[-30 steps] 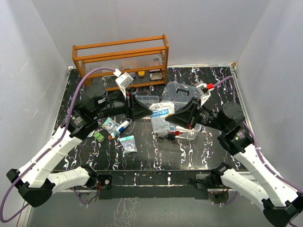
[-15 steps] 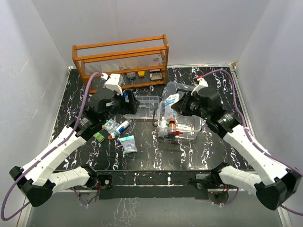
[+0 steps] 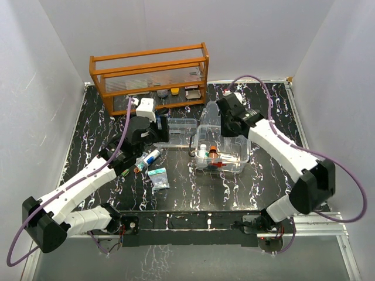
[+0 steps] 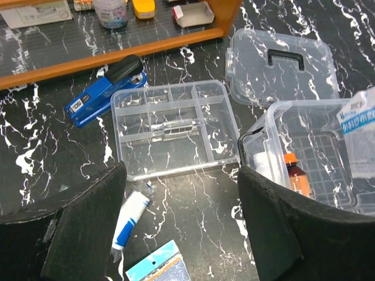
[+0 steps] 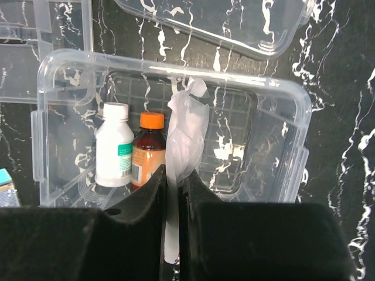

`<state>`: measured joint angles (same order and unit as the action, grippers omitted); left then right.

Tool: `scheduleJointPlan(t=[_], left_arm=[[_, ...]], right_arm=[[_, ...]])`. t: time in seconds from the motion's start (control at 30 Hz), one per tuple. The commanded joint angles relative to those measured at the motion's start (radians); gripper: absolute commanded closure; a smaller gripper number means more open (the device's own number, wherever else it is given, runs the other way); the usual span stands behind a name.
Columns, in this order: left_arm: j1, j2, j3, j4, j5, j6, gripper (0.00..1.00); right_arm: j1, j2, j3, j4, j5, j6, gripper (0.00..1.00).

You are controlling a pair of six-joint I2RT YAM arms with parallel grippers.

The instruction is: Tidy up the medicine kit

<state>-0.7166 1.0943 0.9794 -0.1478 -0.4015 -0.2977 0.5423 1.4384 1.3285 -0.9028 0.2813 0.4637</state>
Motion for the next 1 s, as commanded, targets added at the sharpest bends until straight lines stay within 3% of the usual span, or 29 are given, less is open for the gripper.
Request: scheduleJointPlan(t=[0.0,0.27,0.97], left_arm=[[0.003,-0.06,-0.053,0.107,-0.015,0.024,0.24],[0.003,-0.076,-0.064,0.09,-0.033,0.021,0.24],[0.003,-0.057,-0.063,0.081,-0.031,0.022,0.22]], right_arm=[[0.0,0.083,0.114,-0.081,0.045,-0.079,1.0],[0.001,0.132,0.08,-0.085,0.009,-0.034,1.0],[0.025,0.294,-0.028,-0.148,0.214,0.053,1.0]])
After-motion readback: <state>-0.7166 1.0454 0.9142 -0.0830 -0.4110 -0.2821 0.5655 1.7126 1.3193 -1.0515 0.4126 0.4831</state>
